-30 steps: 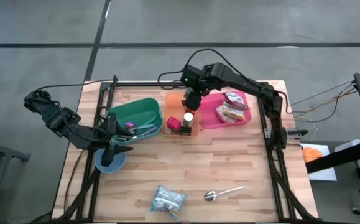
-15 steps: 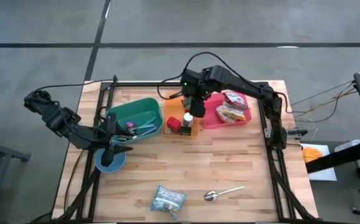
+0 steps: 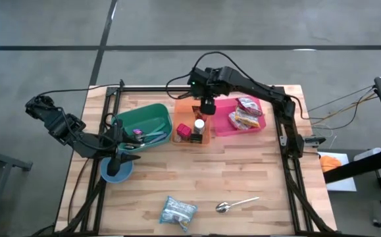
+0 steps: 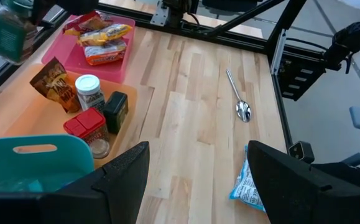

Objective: Pick & Place Food Item
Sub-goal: Put the green seasoning bottle into the orange bin

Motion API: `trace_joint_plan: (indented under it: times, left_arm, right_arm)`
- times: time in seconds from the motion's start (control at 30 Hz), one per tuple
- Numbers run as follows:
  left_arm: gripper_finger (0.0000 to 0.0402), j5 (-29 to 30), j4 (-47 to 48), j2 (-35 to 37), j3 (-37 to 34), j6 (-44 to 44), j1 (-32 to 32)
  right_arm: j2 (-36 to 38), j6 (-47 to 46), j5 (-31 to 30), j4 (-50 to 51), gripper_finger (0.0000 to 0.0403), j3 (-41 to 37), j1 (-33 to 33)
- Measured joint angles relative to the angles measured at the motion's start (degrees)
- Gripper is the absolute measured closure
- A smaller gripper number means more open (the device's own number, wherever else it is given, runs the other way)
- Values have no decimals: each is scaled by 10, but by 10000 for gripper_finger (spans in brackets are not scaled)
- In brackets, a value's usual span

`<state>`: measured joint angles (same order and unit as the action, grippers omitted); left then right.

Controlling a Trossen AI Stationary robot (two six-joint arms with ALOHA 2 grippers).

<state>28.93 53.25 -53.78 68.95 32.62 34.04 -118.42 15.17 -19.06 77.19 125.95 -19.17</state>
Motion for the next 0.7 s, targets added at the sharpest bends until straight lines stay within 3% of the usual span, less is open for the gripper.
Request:
trace_joint_plan:
  times: [0.43,0.7]
  left_arm:
    - [131,0,7,0,0,0,0]
    - [131,0,7,0,-15,4,0]
  right_arm:
    - [-75,99,56,36,205,0,-25]
    - [-107,106,89,75,205,0,-27]
